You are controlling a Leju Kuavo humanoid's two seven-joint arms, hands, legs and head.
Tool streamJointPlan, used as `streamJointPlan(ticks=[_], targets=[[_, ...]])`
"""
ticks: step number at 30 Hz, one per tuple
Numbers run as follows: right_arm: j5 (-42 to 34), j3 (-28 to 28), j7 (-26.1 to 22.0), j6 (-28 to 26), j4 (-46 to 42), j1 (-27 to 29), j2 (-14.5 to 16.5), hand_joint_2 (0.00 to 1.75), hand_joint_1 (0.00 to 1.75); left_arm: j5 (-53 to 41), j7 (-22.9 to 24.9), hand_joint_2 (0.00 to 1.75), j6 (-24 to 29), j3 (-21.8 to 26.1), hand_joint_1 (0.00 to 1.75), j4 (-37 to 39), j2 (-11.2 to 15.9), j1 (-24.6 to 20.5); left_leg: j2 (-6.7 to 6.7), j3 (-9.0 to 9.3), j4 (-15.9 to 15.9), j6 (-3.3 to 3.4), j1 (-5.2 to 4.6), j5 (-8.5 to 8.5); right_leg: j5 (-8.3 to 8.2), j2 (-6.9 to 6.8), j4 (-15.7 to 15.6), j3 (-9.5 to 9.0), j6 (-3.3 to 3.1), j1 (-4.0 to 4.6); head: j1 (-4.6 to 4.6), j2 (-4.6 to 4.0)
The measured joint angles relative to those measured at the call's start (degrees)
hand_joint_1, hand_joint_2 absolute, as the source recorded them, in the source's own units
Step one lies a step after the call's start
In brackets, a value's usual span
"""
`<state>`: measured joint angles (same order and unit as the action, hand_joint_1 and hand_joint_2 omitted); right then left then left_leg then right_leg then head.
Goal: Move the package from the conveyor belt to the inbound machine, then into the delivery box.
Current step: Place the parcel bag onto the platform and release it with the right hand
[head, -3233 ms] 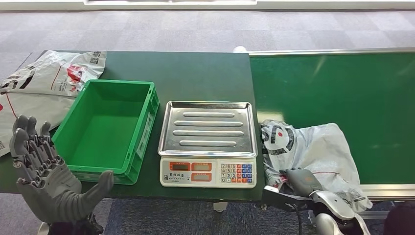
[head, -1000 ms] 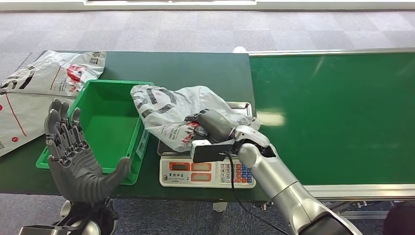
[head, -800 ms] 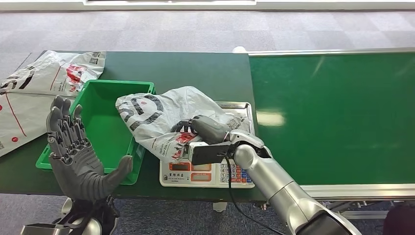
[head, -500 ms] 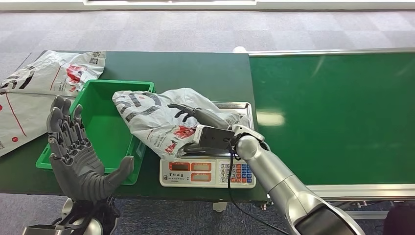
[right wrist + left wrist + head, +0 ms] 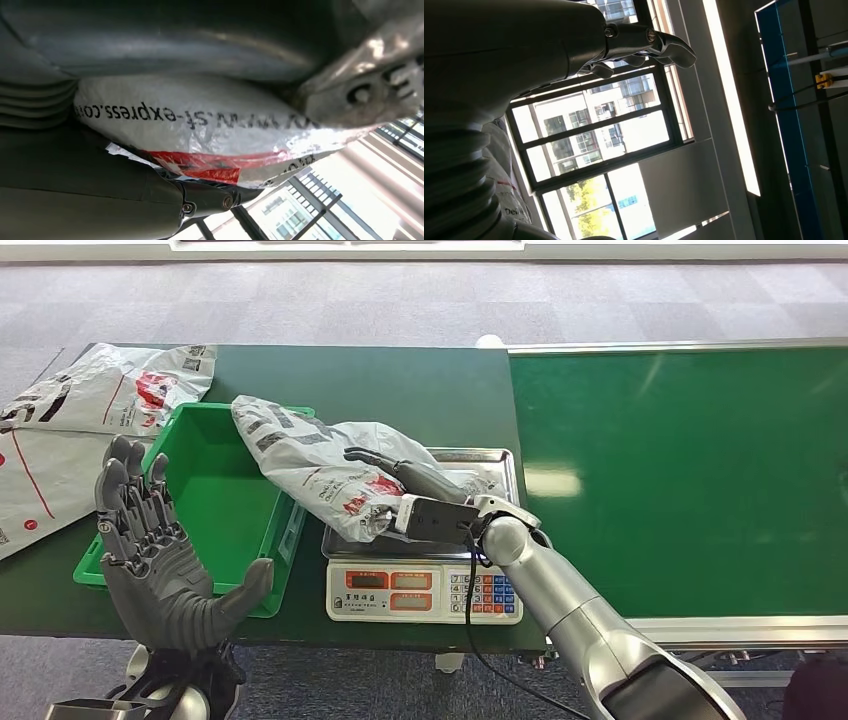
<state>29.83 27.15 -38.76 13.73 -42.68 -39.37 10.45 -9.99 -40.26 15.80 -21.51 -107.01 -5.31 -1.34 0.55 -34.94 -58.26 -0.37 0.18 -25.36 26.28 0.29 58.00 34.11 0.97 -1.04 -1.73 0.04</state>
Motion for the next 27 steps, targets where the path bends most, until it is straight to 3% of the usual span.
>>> streamJointPlan(ticks=[27], targets=[[0.0,0.0,0.0,0.0,0.3,-0.1,0.0,0.0,0.0,0.0,0.0,1.75,0.0,0.0,0.0,-0.1,0.0,0.0,0.0,0.0,0.0,0.0,0.0,0.0,0.0,0.0,0.0,0.0,0.0,0.0,0.0,0.0]])
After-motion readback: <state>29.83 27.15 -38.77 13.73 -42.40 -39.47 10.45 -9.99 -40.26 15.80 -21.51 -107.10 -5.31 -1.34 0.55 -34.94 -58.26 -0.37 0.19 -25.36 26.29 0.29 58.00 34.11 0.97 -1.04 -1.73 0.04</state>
